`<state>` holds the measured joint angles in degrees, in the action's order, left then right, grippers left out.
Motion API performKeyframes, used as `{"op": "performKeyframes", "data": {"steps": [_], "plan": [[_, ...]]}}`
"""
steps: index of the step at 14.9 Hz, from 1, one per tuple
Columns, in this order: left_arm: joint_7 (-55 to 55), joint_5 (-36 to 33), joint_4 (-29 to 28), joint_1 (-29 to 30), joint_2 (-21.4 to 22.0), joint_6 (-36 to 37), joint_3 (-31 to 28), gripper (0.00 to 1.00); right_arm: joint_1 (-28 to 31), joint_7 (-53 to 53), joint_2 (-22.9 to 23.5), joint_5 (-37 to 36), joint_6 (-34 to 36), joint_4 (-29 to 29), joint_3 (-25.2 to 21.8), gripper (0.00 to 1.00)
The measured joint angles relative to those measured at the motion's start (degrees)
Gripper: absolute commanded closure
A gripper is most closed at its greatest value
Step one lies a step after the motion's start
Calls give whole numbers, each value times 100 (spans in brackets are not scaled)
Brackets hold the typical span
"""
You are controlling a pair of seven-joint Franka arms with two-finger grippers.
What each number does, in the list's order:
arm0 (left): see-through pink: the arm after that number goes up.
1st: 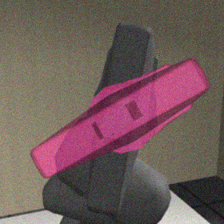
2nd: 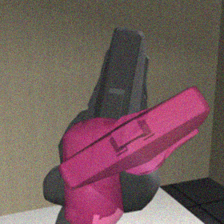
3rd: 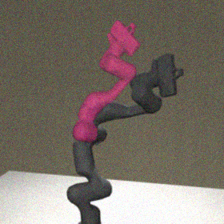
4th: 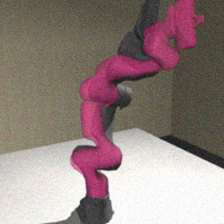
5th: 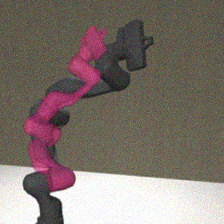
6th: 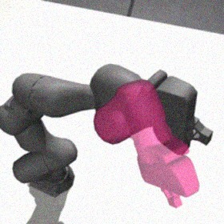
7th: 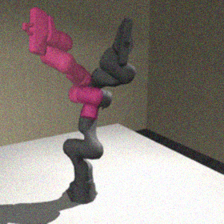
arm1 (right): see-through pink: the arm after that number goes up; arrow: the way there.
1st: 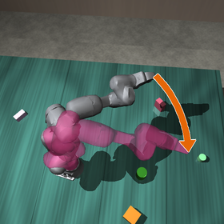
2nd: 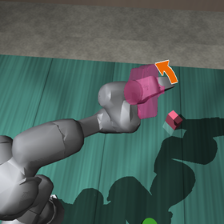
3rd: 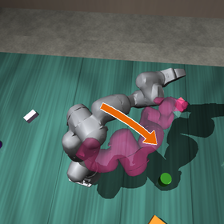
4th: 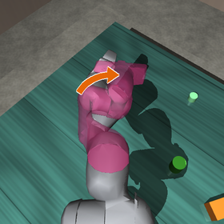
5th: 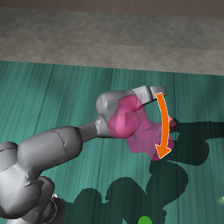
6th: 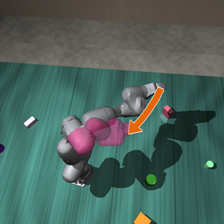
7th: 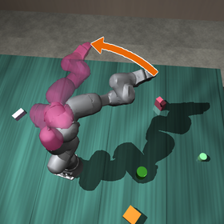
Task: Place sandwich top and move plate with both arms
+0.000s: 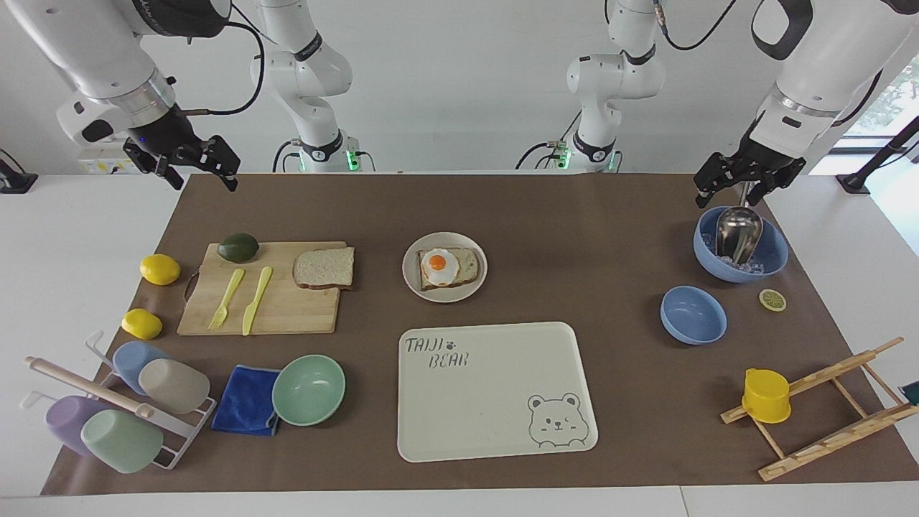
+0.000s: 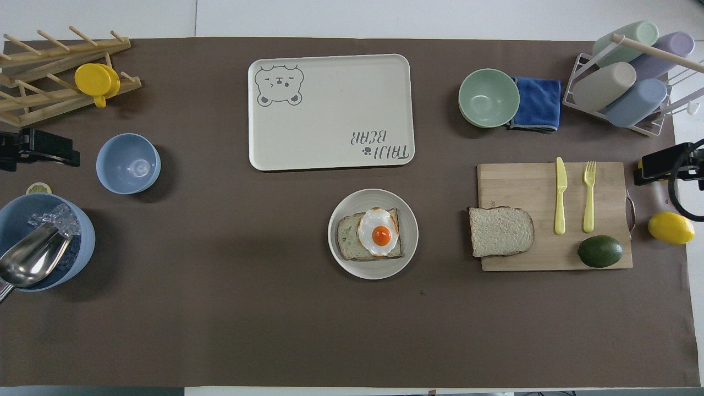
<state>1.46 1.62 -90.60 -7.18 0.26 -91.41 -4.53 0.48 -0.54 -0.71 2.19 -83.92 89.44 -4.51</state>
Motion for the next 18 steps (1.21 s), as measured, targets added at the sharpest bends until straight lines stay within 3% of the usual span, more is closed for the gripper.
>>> {"op": "performKeyframes", "data": {"steps": [12, 18], "plan": [[0, 0, 0, 0, 0, -2, 0, 0, -19, 2, 39, -77, -38, 2, 24, 0], [0, 0, 0, 0, 0, -2, 0, 0, -681, -1124, 395, -1063, -48, 161, 684, 0]]}}
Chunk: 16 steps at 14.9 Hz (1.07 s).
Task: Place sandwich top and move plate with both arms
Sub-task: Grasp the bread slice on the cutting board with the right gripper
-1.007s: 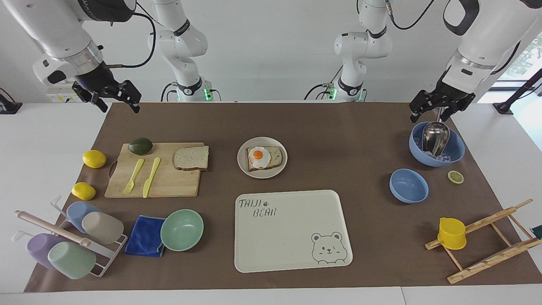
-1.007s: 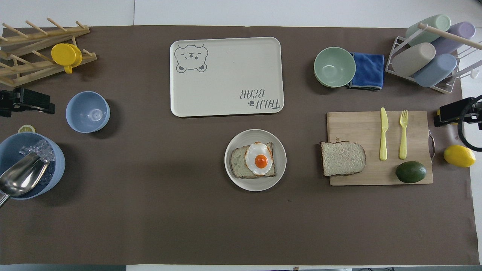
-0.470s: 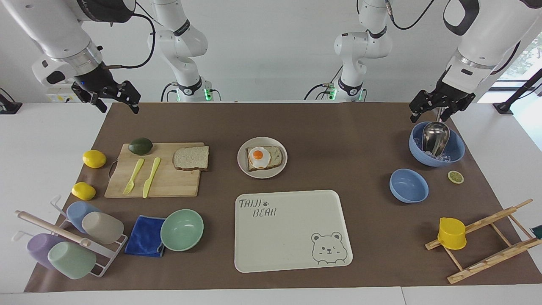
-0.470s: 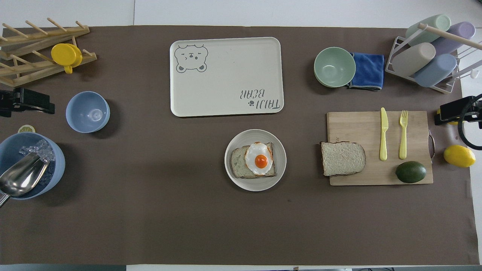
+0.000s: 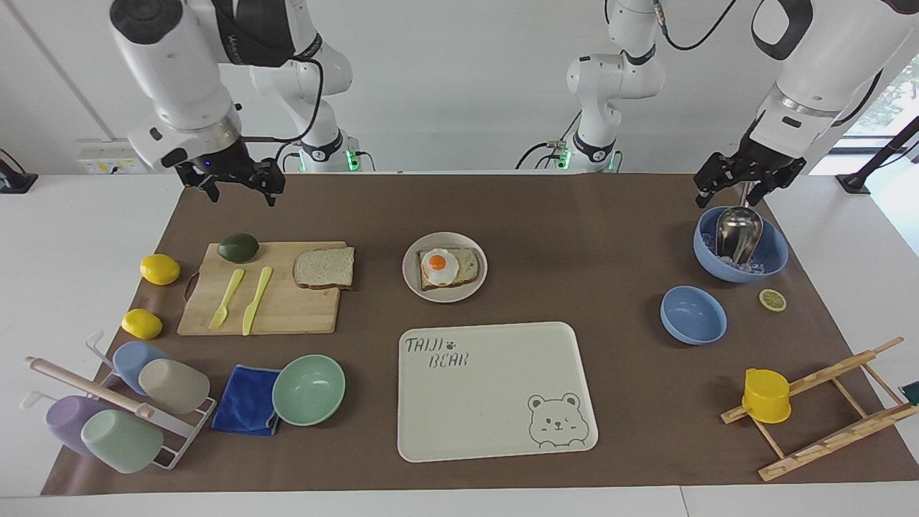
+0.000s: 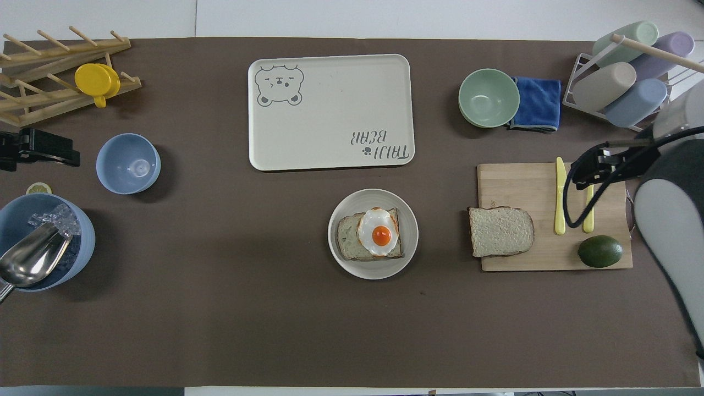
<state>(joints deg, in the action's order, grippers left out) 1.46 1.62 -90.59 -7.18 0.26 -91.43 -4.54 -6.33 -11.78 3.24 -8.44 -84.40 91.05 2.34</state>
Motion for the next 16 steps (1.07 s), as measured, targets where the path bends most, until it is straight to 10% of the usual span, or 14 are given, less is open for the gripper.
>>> {"op": "performKeyframes", "data": {"steps": [9, 16], "plan": [[0, 0, 0, 0, 0, 0, 0, 0, -1853, -2729, 1516, -1301, -470, 503, 171, 0], [0, 0, 0, 0, 0, 4, 0, 0, -1849, -2892, 1905, -1926, -615, 698, 115, 0]]}}
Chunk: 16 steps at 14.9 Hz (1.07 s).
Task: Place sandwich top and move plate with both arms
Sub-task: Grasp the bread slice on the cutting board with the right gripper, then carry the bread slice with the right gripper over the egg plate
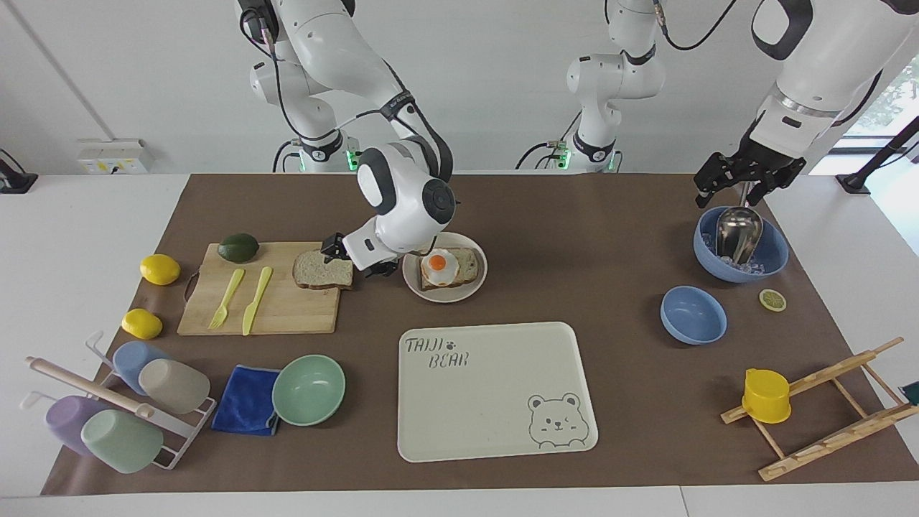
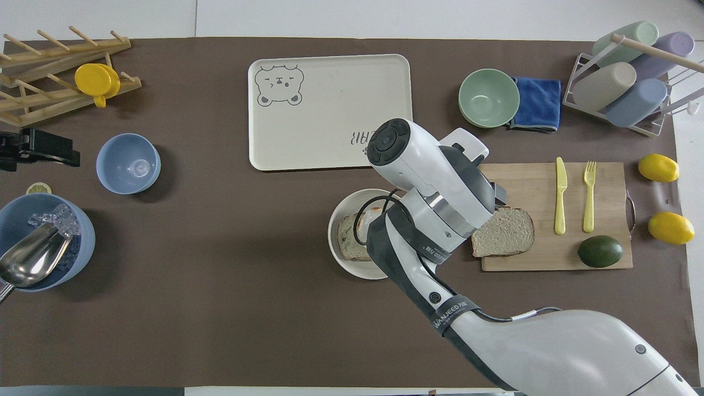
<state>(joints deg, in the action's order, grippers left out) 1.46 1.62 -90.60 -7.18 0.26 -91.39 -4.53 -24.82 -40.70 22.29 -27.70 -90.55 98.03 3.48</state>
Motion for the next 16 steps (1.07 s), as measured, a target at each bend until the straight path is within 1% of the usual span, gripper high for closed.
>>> {"op": "performKeyframes", "data": {"steps": [2, 4, 5, 6, 7, 10, 11, 16], "plan": [[0, 0, 0, 0, 0, 0, 0, 0, -3, -8, -3, -12, 80, 3, 0, 0], [0, 0, 0, 0, 0, 0, 0, 0, 0, -11, 0, -41, 18, 69, -1, 0], [0, 0, 0, 0, 0, 0, 0, 0, -16, -11, 5, -91, -43, 163, 0, 2], [0, 0, 0, 0, 0, 0, 0, 0, -33, -11, 9, -124, -79, 270, 1, 9], [0, 0, 0, 0, 0, 0, 0, 0, -38, -13, 10, -141, -95, 370, 9, 12], [0, 0, 0, 0, 0, 0, 0, 0, -38, -174, 6, -146, -381, 712, 18, 13], [0, 0, 0, 0, 0, 0, 0, 0, -38, -243, 3, -146, -482, 809, 19, 14], [0, 0, 0, 0, 0, 0, 0, 0, -38, -319, -49, -146, -754, 1107, 26, 18]]}}
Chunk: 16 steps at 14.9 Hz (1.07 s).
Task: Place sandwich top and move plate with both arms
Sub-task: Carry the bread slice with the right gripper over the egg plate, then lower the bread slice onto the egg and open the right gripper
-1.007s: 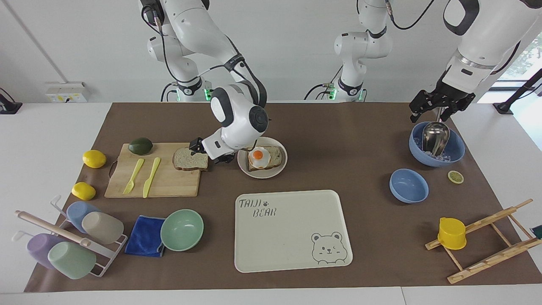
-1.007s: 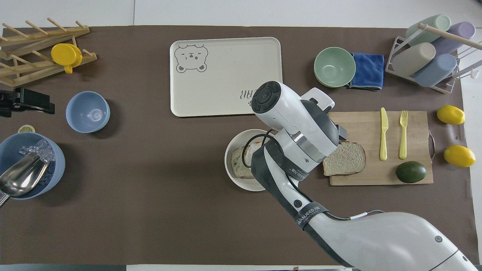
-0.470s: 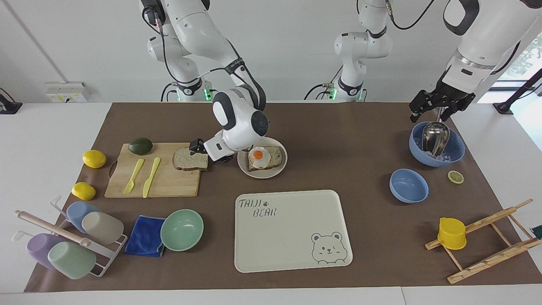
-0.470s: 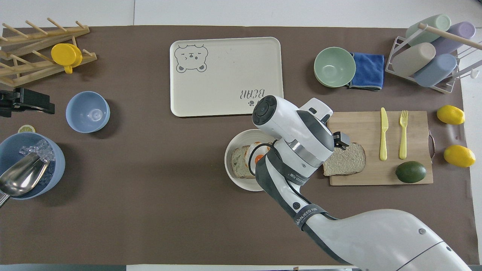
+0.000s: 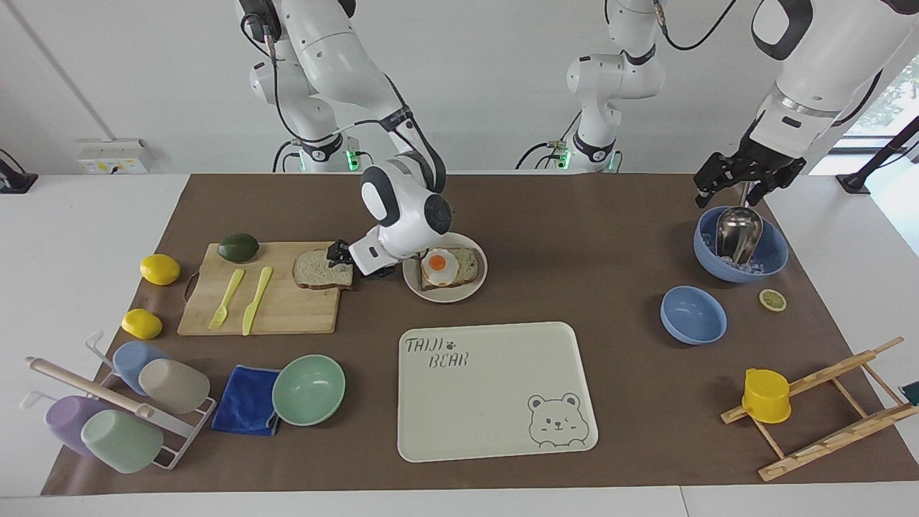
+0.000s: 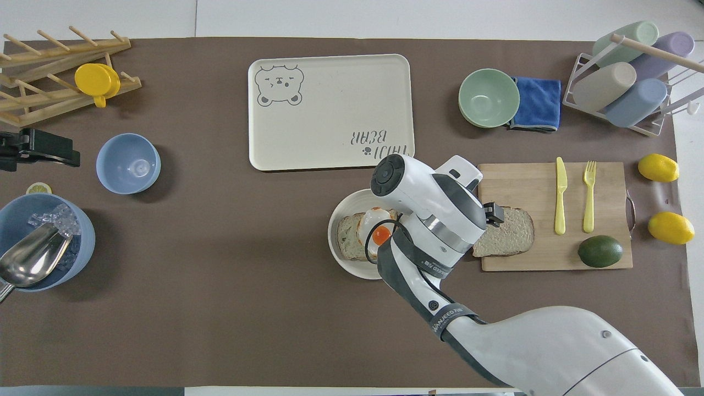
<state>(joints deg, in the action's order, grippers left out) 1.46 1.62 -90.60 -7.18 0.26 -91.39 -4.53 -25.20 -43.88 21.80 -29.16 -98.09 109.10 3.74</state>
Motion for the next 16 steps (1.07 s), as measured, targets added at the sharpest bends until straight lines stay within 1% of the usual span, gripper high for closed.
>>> {"op": "performKeyframes", "data": {"steps": [5, 9, 10, 11, 12, 13, 16], "plan": [[0, 0, 0, 0, 0, 0, 0, 0, -1, -14, -105, 0, -150, 274, 15, 30], [0, 0, 0, 0, 0, 0, 0, 0, -1, -15, -143, 0, -166, 370, 18, 32], [0, 0, 0, 0, 0, 0, 0, 0, -2, -15, -149, 0, -167, 386, 19, 44], [0, 0, 0, 0, 0, 0, 0, 0, -2, -15, -154, 0, -168, 405, 19, 62], [0, 0, 0, 0, 0, 0, 0, 0, -4, -15, -161, 0, -169, 434, 19, 78], [0, 0, 0, 0, 0, 0, 0, 0, -9, -15, -174, 0, -174, 469, 20, 100], [0, 0, 0, -8, 0, 0, 15, 0, -37, -16, -236, -7, -176, 506, 23, 100]]}}
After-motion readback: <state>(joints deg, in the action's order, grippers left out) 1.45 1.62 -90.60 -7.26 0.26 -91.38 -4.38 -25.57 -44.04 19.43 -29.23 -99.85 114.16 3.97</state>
